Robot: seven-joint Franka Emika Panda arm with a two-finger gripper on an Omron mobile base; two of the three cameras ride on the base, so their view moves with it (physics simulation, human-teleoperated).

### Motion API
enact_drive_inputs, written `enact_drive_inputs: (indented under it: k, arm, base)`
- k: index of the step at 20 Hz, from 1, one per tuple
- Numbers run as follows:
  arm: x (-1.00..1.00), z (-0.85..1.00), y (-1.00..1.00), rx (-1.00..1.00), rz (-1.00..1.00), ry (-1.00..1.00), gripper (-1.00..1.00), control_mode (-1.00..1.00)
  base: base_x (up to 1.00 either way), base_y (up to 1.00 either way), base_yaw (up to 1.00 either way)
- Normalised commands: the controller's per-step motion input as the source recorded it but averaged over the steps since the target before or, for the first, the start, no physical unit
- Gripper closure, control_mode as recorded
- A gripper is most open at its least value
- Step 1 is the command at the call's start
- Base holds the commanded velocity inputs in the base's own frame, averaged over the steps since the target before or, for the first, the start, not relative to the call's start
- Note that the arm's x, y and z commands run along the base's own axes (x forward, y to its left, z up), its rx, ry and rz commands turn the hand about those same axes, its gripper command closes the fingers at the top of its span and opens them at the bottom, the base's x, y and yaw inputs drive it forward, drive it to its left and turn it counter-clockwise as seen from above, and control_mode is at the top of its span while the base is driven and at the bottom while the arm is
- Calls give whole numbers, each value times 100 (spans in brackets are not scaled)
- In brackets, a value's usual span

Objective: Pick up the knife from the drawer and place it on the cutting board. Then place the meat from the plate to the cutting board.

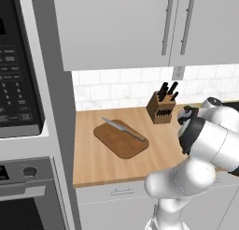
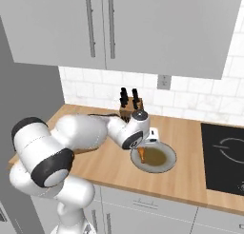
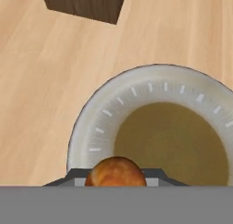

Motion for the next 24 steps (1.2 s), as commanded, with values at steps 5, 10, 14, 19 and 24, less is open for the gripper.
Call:
enact_drive_inputs:
  k: [5,10,14,19,24]
  arm:
    - [-1,87,76,-11,13,2,100,-100]
    - [0,61,95,-16,15,10,100,-100]
    - [0,29,100,-16,12,3,100,-100]
    - [-1,0,94,-12,6,0,100,-100]
    - [4,-1,83,-7,4,1,100,-100]
  base:
    - [0,0,0]
    - [0,0,0]
    - [0,0,0]
    - [0,0,0]
    - [0,0,0]
